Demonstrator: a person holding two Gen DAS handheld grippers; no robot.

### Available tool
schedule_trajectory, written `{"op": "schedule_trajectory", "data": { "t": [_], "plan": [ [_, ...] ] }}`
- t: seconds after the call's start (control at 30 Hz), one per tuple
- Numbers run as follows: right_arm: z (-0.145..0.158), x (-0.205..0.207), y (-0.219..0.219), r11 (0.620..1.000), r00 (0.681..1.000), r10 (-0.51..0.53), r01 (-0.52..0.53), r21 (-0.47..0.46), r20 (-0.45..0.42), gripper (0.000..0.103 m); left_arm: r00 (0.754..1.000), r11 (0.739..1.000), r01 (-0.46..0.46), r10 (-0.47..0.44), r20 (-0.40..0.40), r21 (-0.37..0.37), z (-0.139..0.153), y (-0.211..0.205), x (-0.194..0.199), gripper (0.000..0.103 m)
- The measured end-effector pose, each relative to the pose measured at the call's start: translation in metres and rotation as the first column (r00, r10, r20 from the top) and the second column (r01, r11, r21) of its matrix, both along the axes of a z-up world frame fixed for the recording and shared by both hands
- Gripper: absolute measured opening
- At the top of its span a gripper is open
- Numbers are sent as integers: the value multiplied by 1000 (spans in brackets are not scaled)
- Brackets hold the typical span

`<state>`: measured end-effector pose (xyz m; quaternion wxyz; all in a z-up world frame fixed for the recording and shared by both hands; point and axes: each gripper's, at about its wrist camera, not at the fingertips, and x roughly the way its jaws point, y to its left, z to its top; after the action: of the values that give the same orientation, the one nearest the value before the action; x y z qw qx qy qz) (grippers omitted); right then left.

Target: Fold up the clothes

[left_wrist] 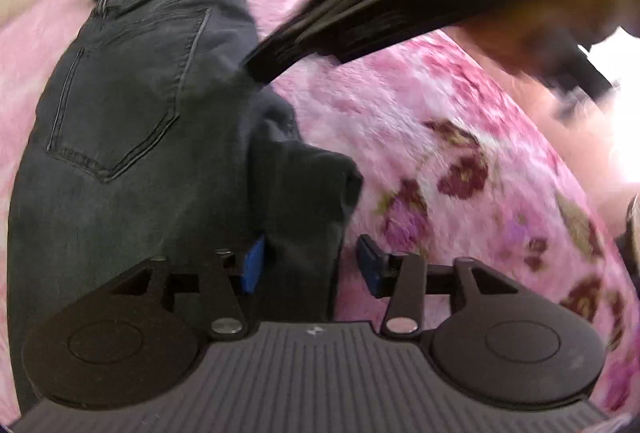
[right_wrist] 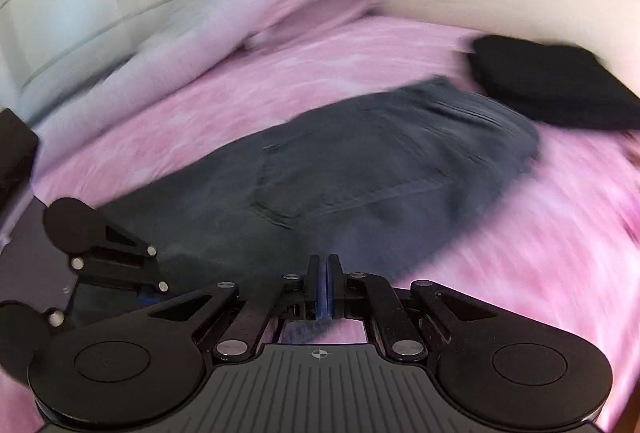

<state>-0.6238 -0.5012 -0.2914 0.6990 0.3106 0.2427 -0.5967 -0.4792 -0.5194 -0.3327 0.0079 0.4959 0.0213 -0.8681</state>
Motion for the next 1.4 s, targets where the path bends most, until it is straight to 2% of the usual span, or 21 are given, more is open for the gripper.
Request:
{"op": "schedule_trajectory", "data": {
  "t": [0.07, 0.17, 0.23, 0.27, 0.37, 0.43, 0.53, 0.57, 0.6, 0.67, 0.73, 0.83, 0.9, 0.97, 1.0, 1.07, 1.13, 1.2, 1.23, 1.3, 1.4],
  "plan": [
    [-11, 2, -24, 989, 988, 148, -147, 35, -51, 4, 999, 998, -45, 45, -2, 34, 2, -3, -1, 48],
    [-27, -15, -44, 978, 975, 207, -203, 56, -81, 0, 996, 994, -83, 84, -10, 74, 12, -9, -4, 46],
    [-29, -30, -51, 983, 984, 176, -176, 53, -3, 0, 993, 990, -104, 109, -45, 96, 27, -13, -3, 43],
    [-25, -31, -50, 987, 988, 153, -153, 41, -3, 0, 990, 989, -106, 115, -76, 107, 35, -14, -1, 39],
    [-14, -39, -44, 999, 999, 46, -46, 17, 14, 0, 991, 993, -64, 75, -110, 100, 43, -5, -9, 39],
    [-11, -49, -40, 1000, 999, -18, 17, 19, 30, 0, 996, 995, -27, 34, -77, 100, 33, 3, -19, 39],
    [-7, -50, -38, 999, 1000, -4, 4, 38, 8, 0, 999, 994, 37, -39, 11, 106, 5, 22, -25, 41],
    [-5, -50, -37, 999, 1000, 2, -2, 42, 1, 0, 999, 994, 52, -53, 10, 91, 2, 28, -23, 47],
    [3, -48, -34, 1000, 1000, 15, -15, 20, -2, 0, 999, 993, 47, -48, 4, 105, 4, 30, -21, 45],
    [14, -44, -32, 998, 999, 50, -49, -33, 19, 0, 1000, 990, 24, -22, -18, 140, 12, 29, -16, 36],
    [15, -39, -36, 996, 997, 76, -75, -48, 16, 1, 998, 991, 0, 9, -66, 133, 25, 28, -11, 36],
    [9, -44, -50, 998, 999, 33, -33, -47, 2, 4, 987, 985, -87, 106, -123, 150, 36, 15, -12, 38],
    [4, -49, -60, 999, 1000, -5, 4, -38, -14, 8, 985, 980, -135, 149, -86, 147, 28, 5, -17, 39],
    [-11, -50, -71, 999, 996, 10, -6, 42, -86, 10, 989, 972, -145, 149, -8, 185, 8, 3, -26, 40],
    [-19, -53, -74, 998, 994, 20, -14, 64, -106, 10, 990, 974, -137, 141, -4, 181, 1, 6, -28, 48],
    [-22, -61, -74, 999, 992, 5, 1, 49, -124, 9, 993, 979, -112, 116, -12, 172, 0, 14, -29, 60],
    [-16, -63, -74, 998, 992, -46, 52, 42, -121, 9, 993, 976, -119, 122, -4, 183, 4, 18, -28, 58],
    [-6, -64, -72, 995, 989, -96, 99, 24, -112, 11, 989, 968, -149, 151, 5, 203, 8, 18, -25, 48],
    [-3, -63, -71, 995, 987, -93, 97, 21, -128, 13, 985, 965, -169, 170, 11, 203, 10, 19, -21, 48],
    [-9, -61, -74, 991, 983, -81, 98, 96, -167, 15, 977, 960, -212, 211, 25, 182, 16, 21, -13, 47],
    [-1, -66, -72, 985, 984, -98, 118, 129, -149, 20, 952, 943, -306, 302, 52, 130, 31, 22, 9, 50]
  ]
}}
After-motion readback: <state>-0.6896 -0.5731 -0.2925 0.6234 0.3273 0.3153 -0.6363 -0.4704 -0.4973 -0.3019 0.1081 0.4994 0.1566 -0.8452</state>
